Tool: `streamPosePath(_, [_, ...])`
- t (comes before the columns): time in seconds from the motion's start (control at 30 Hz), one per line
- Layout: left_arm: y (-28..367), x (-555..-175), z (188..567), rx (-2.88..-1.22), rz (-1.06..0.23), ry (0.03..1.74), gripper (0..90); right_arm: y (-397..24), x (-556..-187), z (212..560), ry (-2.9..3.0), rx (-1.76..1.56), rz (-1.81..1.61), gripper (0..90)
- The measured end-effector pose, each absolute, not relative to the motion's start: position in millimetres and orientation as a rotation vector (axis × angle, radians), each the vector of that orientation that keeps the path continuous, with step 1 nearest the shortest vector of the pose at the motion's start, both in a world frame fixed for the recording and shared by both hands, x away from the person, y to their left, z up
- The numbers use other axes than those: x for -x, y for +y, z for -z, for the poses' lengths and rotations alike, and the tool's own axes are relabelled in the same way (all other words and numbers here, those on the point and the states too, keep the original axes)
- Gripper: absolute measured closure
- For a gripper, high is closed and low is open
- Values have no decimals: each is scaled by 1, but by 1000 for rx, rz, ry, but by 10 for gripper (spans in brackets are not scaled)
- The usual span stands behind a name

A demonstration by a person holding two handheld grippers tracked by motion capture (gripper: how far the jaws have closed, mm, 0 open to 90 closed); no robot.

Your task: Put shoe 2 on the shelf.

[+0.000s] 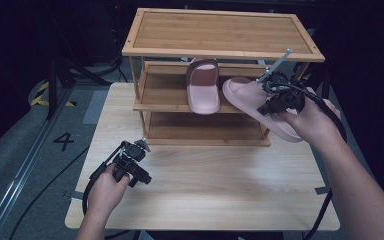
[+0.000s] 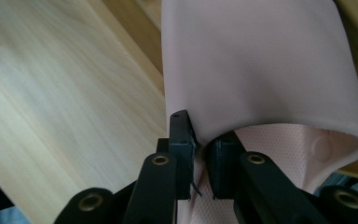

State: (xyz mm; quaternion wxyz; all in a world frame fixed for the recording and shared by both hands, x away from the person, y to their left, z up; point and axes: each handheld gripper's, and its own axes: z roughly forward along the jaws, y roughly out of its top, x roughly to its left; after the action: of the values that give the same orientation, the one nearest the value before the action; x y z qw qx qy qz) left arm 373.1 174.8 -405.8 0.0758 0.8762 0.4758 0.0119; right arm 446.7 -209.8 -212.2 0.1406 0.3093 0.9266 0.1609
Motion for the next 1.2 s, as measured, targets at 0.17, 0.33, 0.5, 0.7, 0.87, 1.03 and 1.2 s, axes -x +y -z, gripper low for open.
streamPosePath(0.17, [176,-373,406,-2624,-37,1428,178,-202,-458,218,2639,-876,-411,816])
streamPosePath(0.33, [177,-373,405,-2619,-38,1436,177,-200,-464,221,2620,-879,-413,814])
streamPosePath(0.5, [177,-373,406,-2624,-35,1430,177,-196,-471,226,2596,-868,-411,816])
streamPosePath(0.7, [178,-373,405,-2608,-22,1441,178,-189,-475,232,2547,-848,-387,772])
streamPosePath(0.87, [178,-376,405,-2621,-30,1423,177,-191,-472,232,2493,-855,-423,652])
streamPosePath(1.03, [173,-382,404,-2625,-15,1403,178,-198,-460,225,2472,-856,-506,611])
streamPosePath(1.2, [168,-386,402,-2645,7,1391,177,-218,-439,214,2484,-901,-653,635])
